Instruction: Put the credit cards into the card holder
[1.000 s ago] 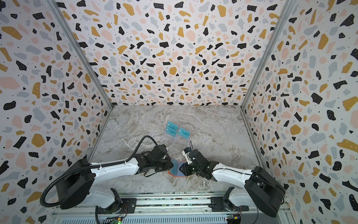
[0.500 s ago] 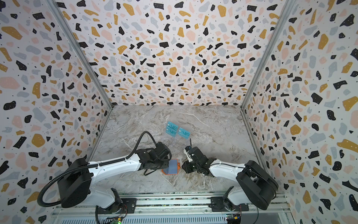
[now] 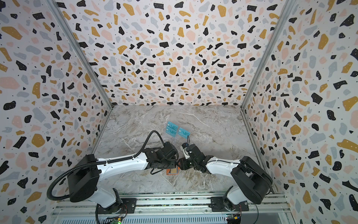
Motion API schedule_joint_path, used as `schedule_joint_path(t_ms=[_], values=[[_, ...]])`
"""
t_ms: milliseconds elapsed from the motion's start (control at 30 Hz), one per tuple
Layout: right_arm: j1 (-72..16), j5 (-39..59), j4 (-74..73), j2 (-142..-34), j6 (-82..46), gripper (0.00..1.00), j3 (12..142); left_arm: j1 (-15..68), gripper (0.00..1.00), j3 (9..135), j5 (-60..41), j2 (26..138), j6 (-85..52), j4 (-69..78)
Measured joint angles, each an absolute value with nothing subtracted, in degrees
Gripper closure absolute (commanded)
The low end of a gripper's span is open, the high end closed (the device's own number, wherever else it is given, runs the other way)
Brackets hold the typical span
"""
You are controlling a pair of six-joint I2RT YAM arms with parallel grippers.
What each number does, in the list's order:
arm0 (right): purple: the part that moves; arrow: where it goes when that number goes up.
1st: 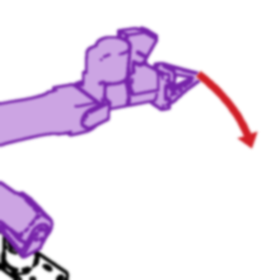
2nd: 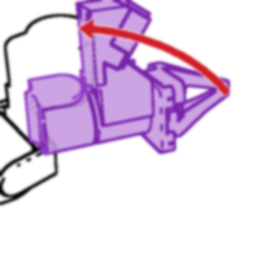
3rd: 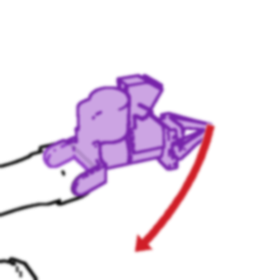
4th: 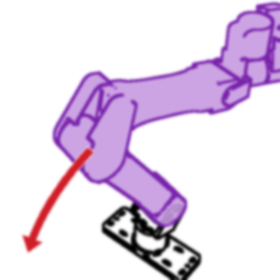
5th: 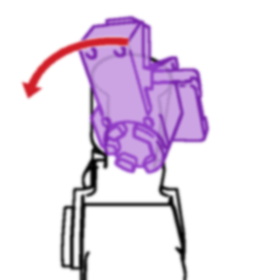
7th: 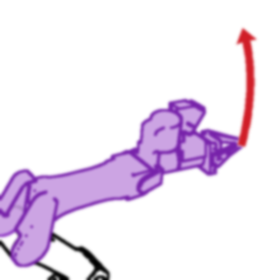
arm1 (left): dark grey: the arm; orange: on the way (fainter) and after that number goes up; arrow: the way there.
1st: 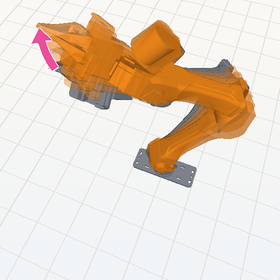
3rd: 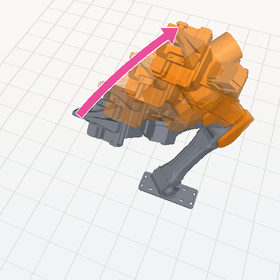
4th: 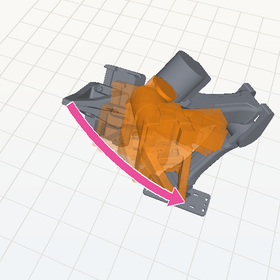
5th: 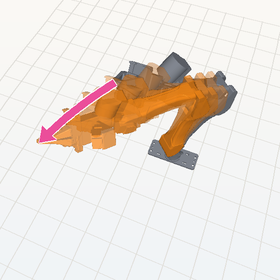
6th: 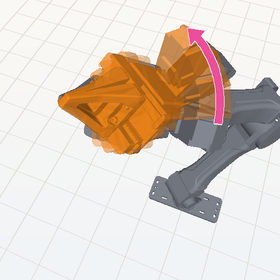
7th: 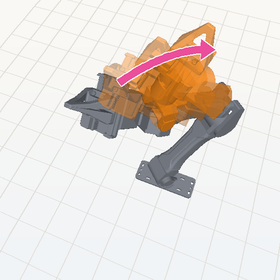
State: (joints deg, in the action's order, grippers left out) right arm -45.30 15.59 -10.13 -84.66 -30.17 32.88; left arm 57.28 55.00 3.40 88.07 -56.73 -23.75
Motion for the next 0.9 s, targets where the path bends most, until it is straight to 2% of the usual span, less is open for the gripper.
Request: schedule_joint_path(t_ms=[200, 300, 500, 600, 767, 900], values=[[-45.2, 15.9, -10.9, -84.2, -30.9, 0.51, 32.8, 57.3, 0.37, 49.1, 0.8, 83.1, -58.6, -15.0], [-44.4, 16.4, -11.1, -81.4, -31.3, 0.63, 31.7, 57.3, 0.36, 47.0, -0.8, 82.9, -58.6, -10.7], [-42.1, 18.1, -10.9, -76.0, -31.7, 0.75, 30.8, 56.9, 0.37, 43.4, -4.3, 84.0, -57.4, -4.1], [-42.0, 20.1, -12.1, -74.6, -31.9, 0.77, 30.8, 56.6, 0.38, 40.7, -5.0, 84.0, -57.5, -1.6], [-42.0, 25.6, -16.6, -76.8, -32.4, 0.84, 30.9, 55.9, 0.40, 35.1, -6.9, 83.8, -58.8, 5.2], [-42.0, 28.6, -18.6, -81.6, -32.9, 0.86, 31.0, 55.6, 0.41, 33.5, -7.1, 82.6, -59.2, 7.1]])
